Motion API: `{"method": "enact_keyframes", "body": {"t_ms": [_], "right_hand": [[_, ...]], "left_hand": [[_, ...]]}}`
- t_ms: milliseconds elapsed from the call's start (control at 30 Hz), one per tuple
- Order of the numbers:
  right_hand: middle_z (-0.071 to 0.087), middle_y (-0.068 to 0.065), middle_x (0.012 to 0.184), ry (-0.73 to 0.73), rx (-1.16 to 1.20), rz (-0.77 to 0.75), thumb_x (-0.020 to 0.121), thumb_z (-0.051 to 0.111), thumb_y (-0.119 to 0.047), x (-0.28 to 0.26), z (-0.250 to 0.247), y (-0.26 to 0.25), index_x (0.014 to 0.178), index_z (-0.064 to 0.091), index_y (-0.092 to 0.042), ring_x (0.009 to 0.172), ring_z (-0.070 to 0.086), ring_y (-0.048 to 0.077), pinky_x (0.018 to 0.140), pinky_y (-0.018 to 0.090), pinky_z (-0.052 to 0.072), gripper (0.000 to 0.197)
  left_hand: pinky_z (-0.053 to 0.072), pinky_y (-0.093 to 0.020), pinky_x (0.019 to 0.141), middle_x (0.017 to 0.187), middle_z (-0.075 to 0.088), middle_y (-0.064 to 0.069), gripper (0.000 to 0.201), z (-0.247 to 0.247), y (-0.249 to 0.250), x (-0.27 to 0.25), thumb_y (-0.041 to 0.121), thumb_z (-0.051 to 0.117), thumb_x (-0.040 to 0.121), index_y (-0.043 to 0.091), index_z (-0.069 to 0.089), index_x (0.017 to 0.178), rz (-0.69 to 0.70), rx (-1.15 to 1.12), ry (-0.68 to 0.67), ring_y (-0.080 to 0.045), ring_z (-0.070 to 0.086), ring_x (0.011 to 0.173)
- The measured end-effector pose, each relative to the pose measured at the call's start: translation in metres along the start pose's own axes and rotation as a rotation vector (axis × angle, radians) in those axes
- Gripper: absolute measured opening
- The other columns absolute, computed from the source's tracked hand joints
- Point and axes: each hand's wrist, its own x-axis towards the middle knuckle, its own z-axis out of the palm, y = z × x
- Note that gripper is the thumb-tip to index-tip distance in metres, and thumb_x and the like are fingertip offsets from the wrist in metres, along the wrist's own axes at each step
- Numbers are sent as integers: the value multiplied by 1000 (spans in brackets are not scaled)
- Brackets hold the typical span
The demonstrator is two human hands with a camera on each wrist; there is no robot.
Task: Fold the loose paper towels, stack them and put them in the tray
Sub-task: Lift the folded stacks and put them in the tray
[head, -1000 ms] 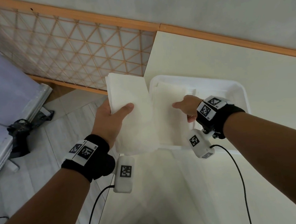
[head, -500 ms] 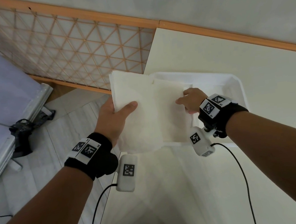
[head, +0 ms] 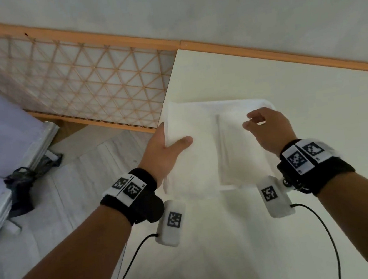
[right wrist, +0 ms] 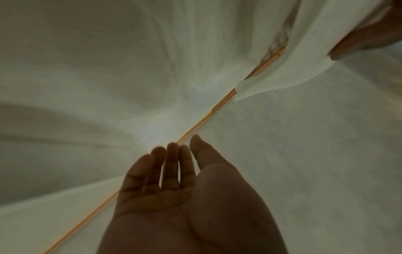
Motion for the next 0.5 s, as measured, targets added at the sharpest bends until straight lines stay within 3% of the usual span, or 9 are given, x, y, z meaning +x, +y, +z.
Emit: {"method": "enact_keyframes", "body": {"t_ms": [133, 233, 300, 367, 500], "right_hand": [[50, 8, 128, 148, -98, 31, 88, 59, -25, -9, -22, 40, 124, 57, -19, 116, 48, 29, 93, 37, 40, 37], [42, 12, 139, 76, -71, 151, 91, 55, -22, -15, -29, 61, 141, 40, -12, 124, 43, 32, 102, 39, 35, 53], [50, 10, 135, -6, -32, 166, 93, 52, -19, -19, -31, 72, 140, 40, -9, 123, 47, 28, 102, 35, 35, 50], [59, 7, 125, -47, 6, 134, 91, 54, -14, -22, -34, 80, 132, 51, -11, 116, 53, 26, 100, 35, 39, 42], [64, 5, 110, -92, 67, 87, 86, 59, -9, -32, -37, 88, 119, 60, -11, 99, 59, 23, 92, 35, 46, 33]], "left_hand": [[55, -32, 86, 110, 69, 8, 37, 38, 7, 8, 17, 66, 88, 22, 53, 123, 5, 74, -71, -7, 67, 98], [53, -40, 92, 114, 67, 6, 41, 65, 14, 17, 23, 67, 87, 23, 50, 124, 14, 127, -126, -12, 65, 103], [52, -41, 94, 116, 65, 6, 44, 80, 19, 23, 24, 67, 86, 23, 48, 126, 18, 151, -137, -12, 64, 105], [52, -39, 95, 116, 64, 6, 44, 92, 20, 28, 22, 66, 88, 22, 47, 128, 14, 171, -130, -11, 63, 105], [50, -42, 97, 115, 64, 5, 42, 109, 6, 37, 26, 67, 87, 22, 47, 124, -41, 220, -103, -15, 62, 106]]}}
